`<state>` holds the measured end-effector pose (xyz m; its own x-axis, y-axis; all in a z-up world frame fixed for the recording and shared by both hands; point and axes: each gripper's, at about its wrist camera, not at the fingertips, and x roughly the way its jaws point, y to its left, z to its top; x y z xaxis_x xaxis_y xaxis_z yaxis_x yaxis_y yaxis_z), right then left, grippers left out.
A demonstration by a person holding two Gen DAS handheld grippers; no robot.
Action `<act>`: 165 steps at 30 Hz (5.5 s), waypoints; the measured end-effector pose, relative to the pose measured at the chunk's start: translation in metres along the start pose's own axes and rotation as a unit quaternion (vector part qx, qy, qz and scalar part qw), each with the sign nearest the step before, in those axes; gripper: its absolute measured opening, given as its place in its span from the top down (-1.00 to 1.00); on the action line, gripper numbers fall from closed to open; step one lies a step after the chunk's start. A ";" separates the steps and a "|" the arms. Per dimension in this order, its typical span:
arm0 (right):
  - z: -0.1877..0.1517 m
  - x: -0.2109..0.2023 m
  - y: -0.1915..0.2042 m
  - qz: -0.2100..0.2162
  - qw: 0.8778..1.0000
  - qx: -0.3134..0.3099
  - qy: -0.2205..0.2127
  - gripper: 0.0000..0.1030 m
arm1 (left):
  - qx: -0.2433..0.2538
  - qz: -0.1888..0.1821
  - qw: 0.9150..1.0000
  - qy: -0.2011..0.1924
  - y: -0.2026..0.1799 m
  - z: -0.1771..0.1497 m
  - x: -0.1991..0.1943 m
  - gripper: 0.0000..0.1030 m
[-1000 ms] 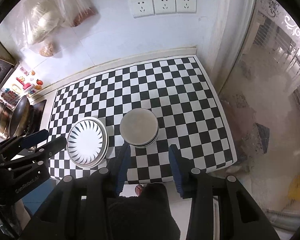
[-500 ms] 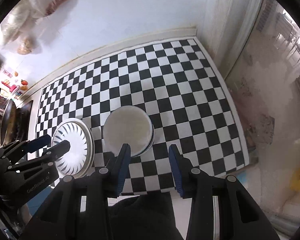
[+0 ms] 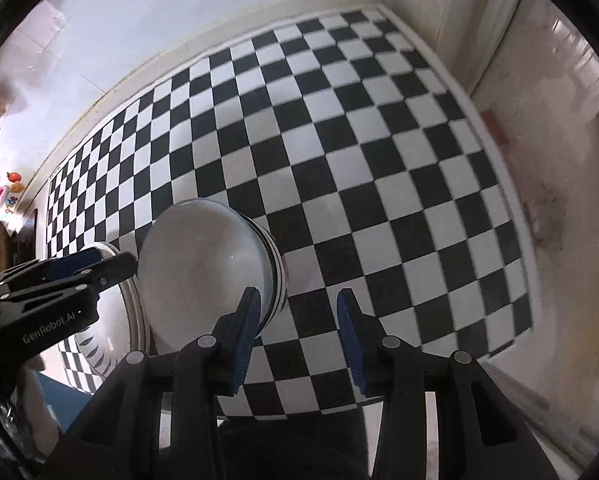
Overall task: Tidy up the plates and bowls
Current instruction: 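Lower both tools onto the bowl stack and grip its rim, then lift the bowl stack with both tools and carry it over the plate stack, then lower the bowl stack onto the center of the plate stack with both tools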
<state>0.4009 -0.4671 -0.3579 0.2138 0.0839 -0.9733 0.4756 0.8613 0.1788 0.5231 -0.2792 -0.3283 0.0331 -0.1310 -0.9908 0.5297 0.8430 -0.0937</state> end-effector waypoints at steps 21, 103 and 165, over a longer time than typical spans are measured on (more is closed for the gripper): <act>-0.004 0.078 0.007 0.054 0.994 0.023 0.087 -0.65 | -0.035 -0.123 0.984 0.127 -0.001 0.014 0.087 0.07; 0.035 0.149 -0.003 0.271 0.955 0.024 0.118 -0.08 | -0.039 -0.202 0.977 0.051 0.016 0.020 0.085 -0.10; 0.000 0.195 0.286 0.275 0.917 -0.117 0.266 -0.06 | -0.259 -0.164 0.952 0.008 0.226 -0.089 0.035 -0.06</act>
<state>0.5792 -0.2043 -0.4964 -0.1088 0.7158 -0.6898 0.2117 0.6947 0.6874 0.5686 -0.0473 -0.3926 -0.0778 -0.4264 -0.9012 0.0205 0.9031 -0.4290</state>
